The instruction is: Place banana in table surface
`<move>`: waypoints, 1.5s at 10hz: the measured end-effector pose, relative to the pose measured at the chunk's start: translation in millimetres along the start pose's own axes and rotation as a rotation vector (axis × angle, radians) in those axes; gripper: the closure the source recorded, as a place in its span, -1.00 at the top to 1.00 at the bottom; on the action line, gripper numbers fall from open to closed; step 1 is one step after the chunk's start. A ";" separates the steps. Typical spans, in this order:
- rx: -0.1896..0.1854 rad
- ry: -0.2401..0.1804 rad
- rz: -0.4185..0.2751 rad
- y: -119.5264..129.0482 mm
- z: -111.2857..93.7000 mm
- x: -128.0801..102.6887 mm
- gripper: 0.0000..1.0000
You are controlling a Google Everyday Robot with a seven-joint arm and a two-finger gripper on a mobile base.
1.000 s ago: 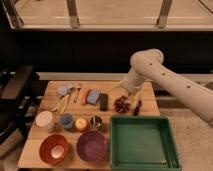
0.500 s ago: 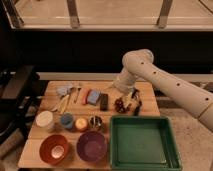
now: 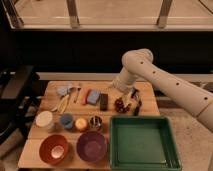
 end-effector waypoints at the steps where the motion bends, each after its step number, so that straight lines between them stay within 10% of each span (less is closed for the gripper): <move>1: -0.006 -0.010 -0.046 -14.4 5.4 0.3 0.60; 11: -0.066 -0.181 -0.420 -212.2 134.9 -80.2 0.60; 15: -0.076 -0.179 -0.419 -220.2 143.5 -85.4 0.60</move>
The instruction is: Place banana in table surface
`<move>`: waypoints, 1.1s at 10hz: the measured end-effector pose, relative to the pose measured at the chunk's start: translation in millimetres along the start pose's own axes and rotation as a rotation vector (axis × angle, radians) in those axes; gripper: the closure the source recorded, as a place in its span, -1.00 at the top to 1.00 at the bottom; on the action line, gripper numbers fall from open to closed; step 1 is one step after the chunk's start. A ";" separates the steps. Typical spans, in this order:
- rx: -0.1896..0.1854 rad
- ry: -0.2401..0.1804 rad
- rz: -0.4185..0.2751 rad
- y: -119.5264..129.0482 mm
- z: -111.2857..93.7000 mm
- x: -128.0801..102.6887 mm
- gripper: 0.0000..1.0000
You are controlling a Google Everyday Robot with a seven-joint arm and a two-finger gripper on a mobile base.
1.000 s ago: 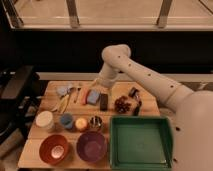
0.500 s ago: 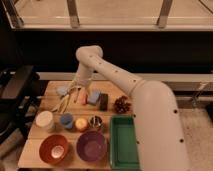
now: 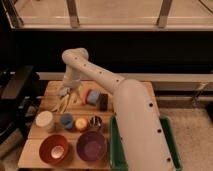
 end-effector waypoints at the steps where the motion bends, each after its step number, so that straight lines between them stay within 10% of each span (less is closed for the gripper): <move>1: 0.000 0.001 0.000 -1.1 0.7 -0.5 0.60; 6: 0.077 0.067 0.040 -37.2 23.3 5.4 0.60; 11: 0.014 0.069 0.084 -63.3 57.5 17.8 0.60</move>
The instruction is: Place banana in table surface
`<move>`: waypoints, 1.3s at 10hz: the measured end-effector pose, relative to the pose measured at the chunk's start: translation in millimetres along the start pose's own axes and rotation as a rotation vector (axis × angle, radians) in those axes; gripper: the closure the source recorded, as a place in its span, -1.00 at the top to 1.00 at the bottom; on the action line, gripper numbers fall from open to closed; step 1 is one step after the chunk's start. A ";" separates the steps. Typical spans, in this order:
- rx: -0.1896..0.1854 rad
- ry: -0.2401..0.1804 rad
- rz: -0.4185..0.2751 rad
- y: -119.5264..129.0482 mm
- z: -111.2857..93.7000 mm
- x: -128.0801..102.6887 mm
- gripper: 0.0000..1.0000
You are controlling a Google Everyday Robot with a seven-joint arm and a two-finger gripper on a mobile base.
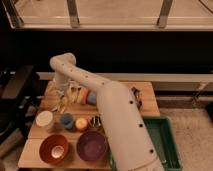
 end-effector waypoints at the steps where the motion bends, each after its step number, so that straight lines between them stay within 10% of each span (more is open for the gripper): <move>1: -0.017 -0.017 0.006 -2.3 11.6 1.0 0.60; 6: -0.051 -0.104 0.033 -2.0 56.1 2.4 0.57; 13: -0.064 -0.134 0.051 5.4 67.7 2.0 -0.77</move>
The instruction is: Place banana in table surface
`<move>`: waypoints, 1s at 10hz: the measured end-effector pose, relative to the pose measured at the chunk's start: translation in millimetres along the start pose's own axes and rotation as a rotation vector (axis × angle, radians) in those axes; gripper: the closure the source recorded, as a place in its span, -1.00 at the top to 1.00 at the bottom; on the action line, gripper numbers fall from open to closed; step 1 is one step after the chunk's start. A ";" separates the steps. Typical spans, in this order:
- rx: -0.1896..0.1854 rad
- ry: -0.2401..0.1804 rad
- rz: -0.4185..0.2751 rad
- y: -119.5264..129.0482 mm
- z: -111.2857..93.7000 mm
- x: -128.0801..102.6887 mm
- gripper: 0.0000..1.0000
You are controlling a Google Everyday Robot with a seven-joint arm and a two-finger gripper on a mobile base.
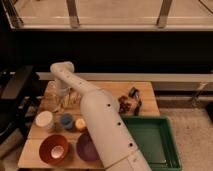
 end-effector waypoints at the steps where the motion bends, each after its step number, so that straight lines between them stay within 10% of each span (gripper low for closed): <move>1: 0.000 0.000 0.000 -0.1 0.2 -0.1 -0.94; 3: 0.016 0.014 -0.008 0.4 -6.6 -3.7 -1.00; 10: 0.200 0.158 0.031 69.1 -130.5 -27.3 -1.00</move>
